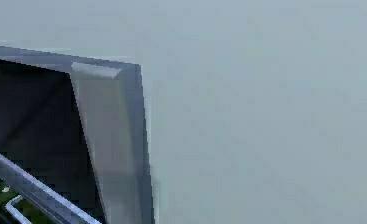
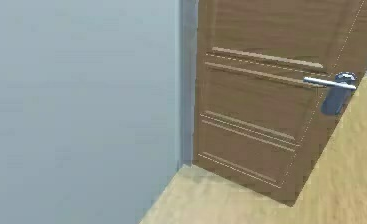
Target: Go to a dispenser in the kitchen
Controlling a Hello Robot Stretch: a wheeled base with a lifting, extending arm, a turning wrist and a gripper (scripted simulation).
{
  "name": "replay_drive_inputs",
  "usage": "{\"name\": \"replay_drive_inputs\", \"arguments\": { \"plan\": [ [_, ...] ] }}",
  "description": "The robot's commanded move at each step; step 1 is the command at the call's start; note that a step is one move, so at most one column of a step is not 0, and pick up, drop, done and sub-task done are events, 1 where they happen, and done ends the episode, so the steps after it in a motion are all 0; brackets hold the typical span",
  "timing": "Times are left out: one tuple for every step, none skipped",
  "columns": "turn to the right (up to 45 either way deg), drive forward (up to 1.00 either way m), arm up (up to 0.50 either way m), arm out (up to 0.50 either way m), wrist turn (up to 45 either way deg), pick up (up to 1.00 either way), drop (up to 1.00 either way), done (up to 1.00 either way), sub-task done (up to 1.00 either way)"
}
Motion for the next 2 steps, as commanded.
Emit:
{"name": "replay_drive_inputs", "arguments": {
  "plan": [
    [45.0,0.00,0.00,0.00,0.0,0.00,0.00,0.00,0.00],
    [45.0,0.00,0.00,0.00,0.0,0.00,0.00,0.00,0.00]
  ]
}}
